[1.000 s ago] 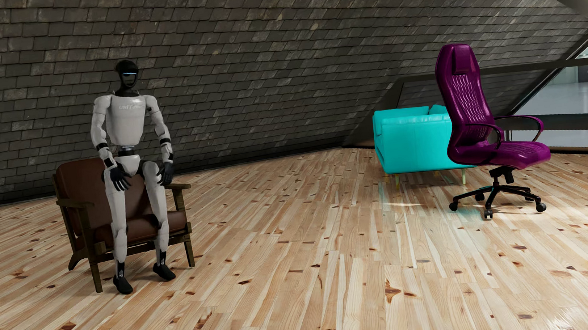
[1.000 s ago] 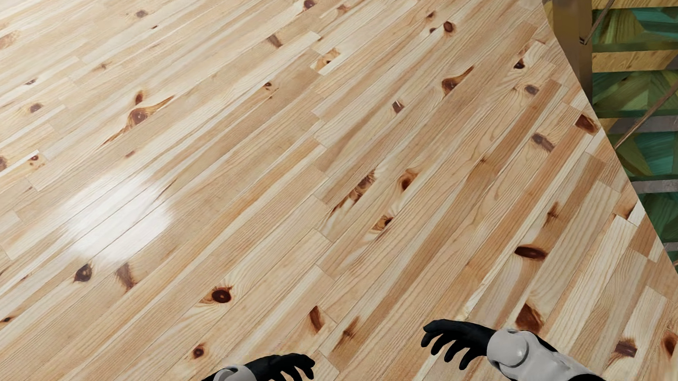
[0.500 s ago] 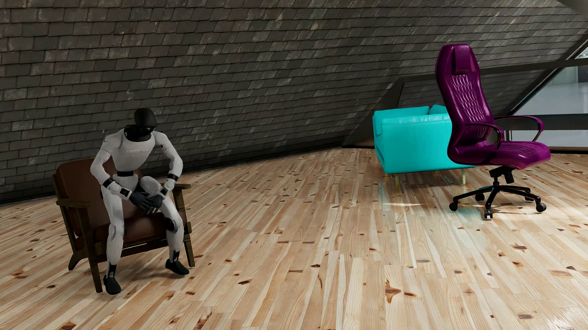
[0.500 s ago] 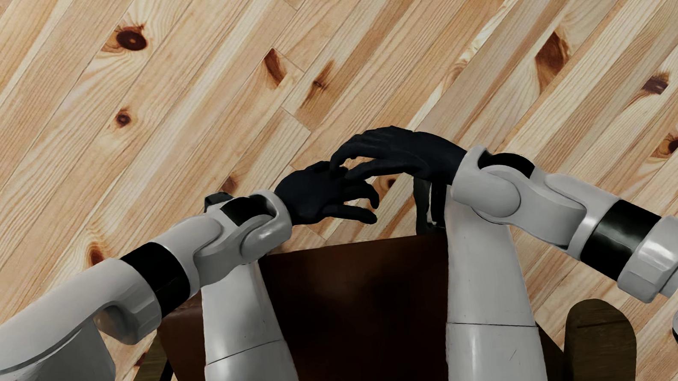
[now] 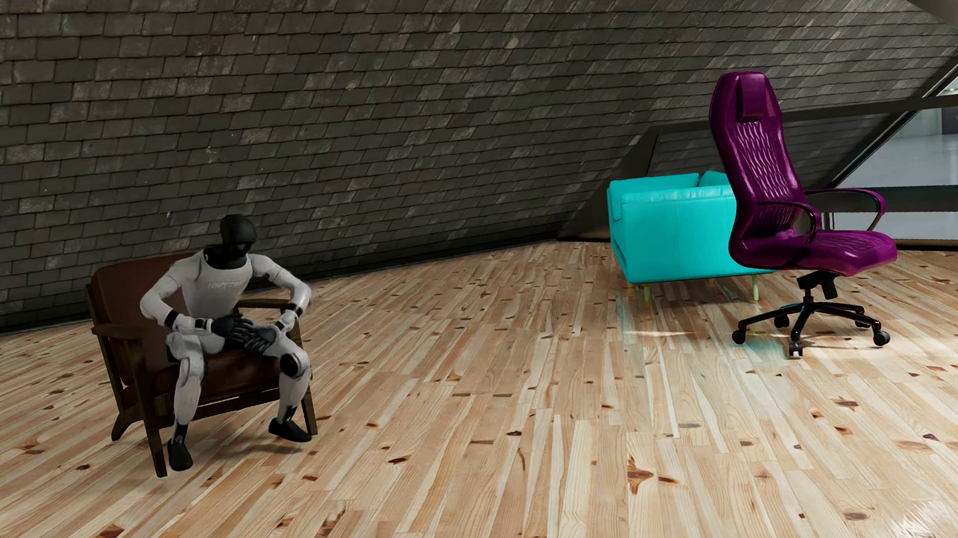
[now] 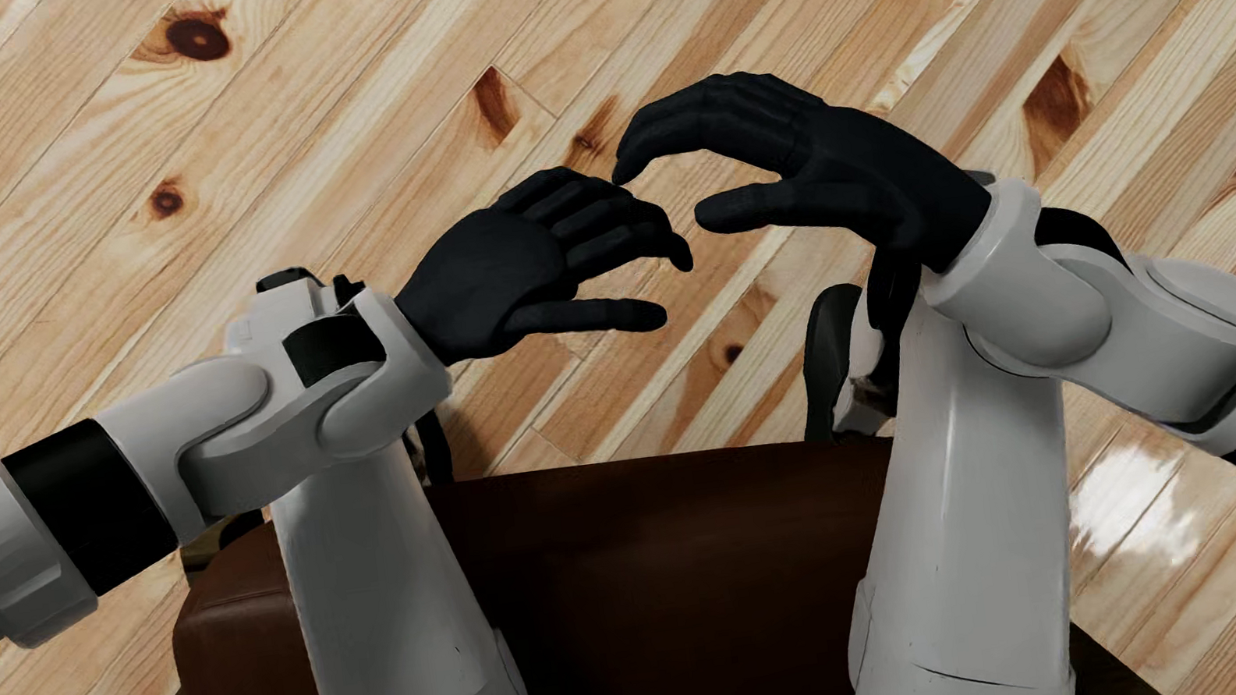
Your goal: Sit on chair
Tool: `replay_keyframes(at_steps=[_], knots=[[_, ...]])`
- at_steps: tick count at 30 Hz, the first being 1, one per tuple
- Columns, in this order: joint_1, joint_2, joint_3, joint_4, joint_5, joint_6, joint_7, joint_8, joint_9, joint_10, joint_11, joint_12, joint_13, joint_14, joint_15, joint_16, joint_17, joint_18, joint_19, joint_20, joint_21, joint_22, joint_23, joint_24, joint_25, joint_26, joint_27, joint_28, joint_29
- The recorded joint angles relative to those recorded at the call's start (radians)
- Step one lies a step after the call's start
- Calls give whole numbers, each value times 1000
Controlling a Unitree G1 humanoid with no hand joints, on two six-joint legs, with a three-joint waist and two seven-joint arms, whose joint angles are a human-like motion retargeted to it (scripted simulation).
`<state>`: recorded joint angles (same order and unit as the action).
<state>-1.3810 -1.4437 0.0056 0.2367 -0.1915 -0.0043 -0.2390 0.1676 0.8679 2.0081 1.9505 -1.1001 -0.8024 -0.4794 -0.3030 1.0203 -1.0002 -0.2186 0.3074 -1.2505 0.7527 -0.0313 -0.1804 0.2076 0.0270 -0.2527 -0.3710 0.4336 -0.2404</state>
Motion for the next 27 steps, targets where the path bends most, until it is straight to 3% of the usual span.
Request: replay_keyframes(at_steps=[5, 8, 10, 12, 14, 16, 17, 18, 20, 22, 23, 24, 27], knots=[[146, 147, 1, 7, -9, 0, 14, -8, -56, 12, 15, 285, 164, 49, 47, -177, 141, 5, -29, 298, -105, 214, 187, 53, -87, 17, 44, -167, 141], [220, 235, 7, -6, -12, 16, 17, -17, -91, 0, -3, 464, 318, 83, 77, -348, 262, 26, -36, 500, -246, 375, 294, 64, -131, 44, 71, -191, 177], [269, 281, 9, -15, -6, 18, 26, -21, -118, -14, -17, 566, 412, 97, 93, -464, 358, 39, -50, 624, -325, 474, 385, 21, -127, 70, 80, -125, 122], [310, 312, 7, -30, -5, 14, 33, -21, -147, -21, -18, 653, 489, 104, 97, -564, 448, 50, -65, 721, -398, 551, 474, -63, -91, 120, 113, -49, 41], [353, 341, 5, -35, 2, 4, 43, -23, -178, -23, -12, 718, 545, 98, 90, -614, 528, 64, -89, 784, -438, 644, 592, -181, 1, 145, 149, -81, -3], [378, 356, 3, -45, 8, -2, 44, -21, -215, -21, -2, 771, 581, 101, 83, -617, 578, 69, -103, 819, -469, 779, 744, -187, 34, 173, 166, -136, -11], [391, 362, 2, -51, 12, -7, 45, -20, -231, -21, 3, 789, 589, 100, 80, -607, 591, 73, -111, 828, -474, 862, 835, -194, 41, 201, 200, -230, 33], [400, 366, 0, -56, 17, -9, 45, -19, -246, -21, 6, 808, 592, 99, 78, -595, 592, 77, -120, 835, -474, 946, 934, -183, 34, 222, 240, -344, 134], [414, 370, -3, -67, 27, -12, 48, -22, -269, -22, 11, 870, 600, 100, 76, -582, 593, 88, -136, 840, -448, 1064, 1103, -88, -79, 236, 277, -504, 314], [421, 369, -6, -74, 35, -8, 48, -22, -284, -23, 10, 949, 629, 101, 79, -594, 602, 92, -141, 875, -426, 1125, 1207, 13, -201, 206, 248, -564, 411], [423, 371, -6, -80, 34, -6, 48, -22, -286, -25, 9, 986, 655, 104, 81, -603, 613, 96, -142, 891, -422, 1142, 1236, 32, -250, 198, 232, -574, 432], [426, 375, -6, -83, 34, -6, 48, -22, -287, -27, 7, 1021, 687, 106, 83, -612, 625, 98, -142, 909, -431, 1150, 1252, 29, -267, 206, 235, -582, 448], [437, 387, -6, -81, 34, -10, 48, -23, -288, -31, 1, 1100, 762, 113, 90, -639, 659, 97, -142, 953, -470, 1149, 1273, -13, -240, 230, 261, -586, 451]])
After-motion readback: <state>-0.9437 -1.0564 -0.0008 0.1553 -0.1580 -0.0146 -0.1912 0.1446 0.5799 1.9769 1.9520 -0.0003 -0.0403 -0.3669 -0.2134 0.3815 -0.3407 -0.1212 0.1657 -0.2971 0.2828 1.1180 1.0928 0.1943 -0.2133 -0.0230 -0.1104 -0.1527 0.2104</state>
